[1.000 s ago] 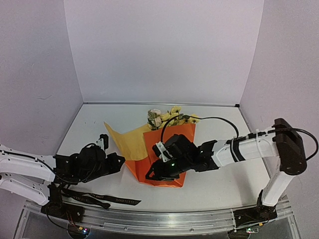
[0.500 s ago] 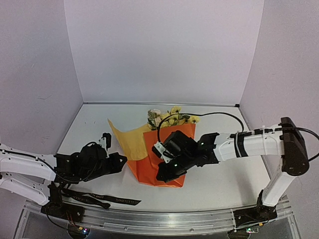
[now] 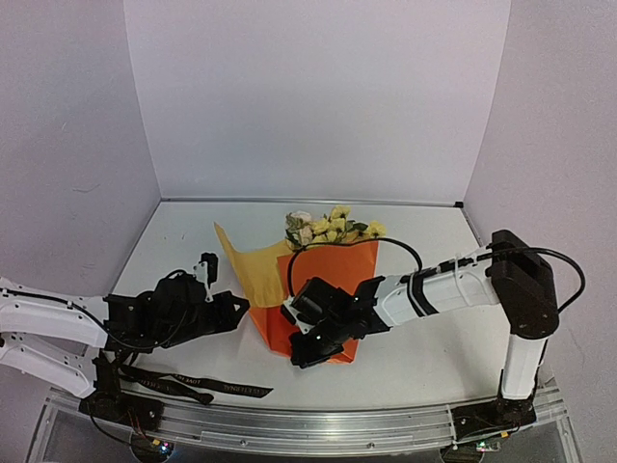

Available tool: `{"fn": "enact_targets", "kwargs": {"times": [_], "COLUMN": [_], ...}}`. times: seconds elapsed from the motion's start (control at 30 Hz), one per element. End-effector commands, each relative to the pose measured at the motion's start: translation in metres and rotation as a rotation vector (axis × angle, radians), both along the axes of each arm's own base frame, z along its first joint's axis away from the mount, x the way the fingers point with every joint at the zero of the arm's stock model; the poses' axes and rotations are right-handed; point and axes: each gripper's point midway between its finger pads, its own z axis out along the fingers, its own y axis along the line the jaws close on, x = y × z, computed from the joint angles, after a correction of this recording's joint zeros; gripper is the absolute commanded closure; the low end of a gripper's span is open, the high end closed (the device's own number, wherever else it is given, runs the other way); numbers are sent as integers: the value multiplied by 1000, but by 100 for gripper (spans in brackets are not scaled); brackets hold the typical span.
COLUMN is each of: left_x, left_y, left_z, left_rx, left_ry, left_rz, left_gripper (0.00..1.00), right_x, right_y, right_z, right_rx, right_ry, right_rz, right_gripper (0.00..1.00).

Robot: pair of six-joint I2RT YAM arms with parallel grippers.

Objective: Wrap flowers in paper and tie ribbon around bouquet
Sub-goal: Fold the 2/3-folded wrapping paper at the center of the board.

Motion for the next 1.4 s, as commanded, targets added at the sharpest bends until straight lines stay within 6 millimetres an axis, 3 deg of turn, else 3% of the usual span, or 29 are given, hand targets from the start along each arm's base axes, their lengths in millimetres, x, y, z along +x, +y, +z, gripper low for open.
{"fn": "enact_targets", "kwargs": {"times": [0.0, 0.13, 0.33, 0.8, 1.37], "left_x": [2, 1, 0, -1, -2], "left_y": [-13, -20, -24, -21, -32], "left_z": [33, 35, 37, 34, 45], "left_rx": [-57, -60, -65, -51, -75], "left_ry": [-52, -53, -57, -49, -68], "left_rz": [-31, -62, -79, -72, -115], "left_gripper": [100, 100, 100, 100, 100], "right_x": [17, 18, 17, 17, 27], "right_y": [14, 12, 15, 12, 27], "right_z": [2, -7, -2, 45, -1], "right_rx": [23, 4, 25, 108, 29], "right_ry": [-65, -66, -56, -104, -71], "right_rz": [-38, -57, -61, -48, -57], "right_gripper": [99, 99, 99, 97, 97]}}
